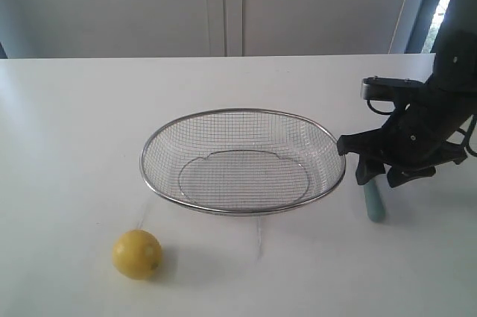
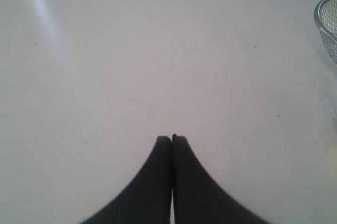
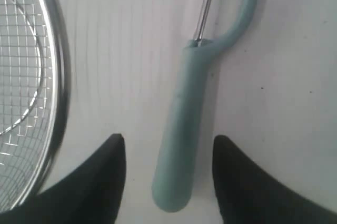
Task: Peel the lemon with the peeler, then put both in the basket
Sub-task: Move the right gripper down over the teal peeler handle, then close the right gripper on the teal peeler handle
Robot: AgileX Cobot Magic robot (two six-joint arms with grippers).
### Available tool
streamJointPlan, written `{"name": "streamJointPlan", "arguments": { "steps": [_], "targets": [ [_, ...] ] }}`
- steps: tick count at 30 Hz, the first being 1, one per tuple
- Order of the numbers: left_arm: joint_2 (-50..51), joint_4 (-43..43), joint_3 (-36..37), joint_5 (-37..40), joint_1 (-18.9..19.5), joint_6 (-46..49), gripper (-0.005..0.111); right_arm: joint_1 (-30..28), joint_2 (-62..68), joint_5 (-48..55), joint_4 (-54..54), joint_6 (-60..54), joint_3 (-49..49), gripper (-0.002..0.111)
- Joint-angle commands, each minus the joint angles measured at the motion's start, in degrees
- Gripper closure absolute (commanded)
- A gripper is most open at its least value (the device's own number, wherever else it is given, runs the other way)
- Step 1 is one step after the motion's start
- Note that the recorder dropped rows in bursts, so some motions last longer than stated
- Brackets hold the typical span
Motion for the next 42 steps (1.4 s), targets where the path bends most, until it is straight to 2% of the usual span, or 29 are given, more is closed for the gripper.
{"name": "streamJointPlan", "arguments": {
  "steps": [1, 42],
  "targets": [
    [-0.2, -0.2, 0.2, -0.2, 0.2, -0.3, 0.107, 0.1, 1.0, -1.0, -0.6, 0.3, -0.4, 0.059],
    [-0.2, -0.2, 0.2, -0.2, 0.2, -0.3, 0.107, 0.1, 3.4, -3.6, -0.6, 0.0, -0.3, 0.059]
  ]
}}
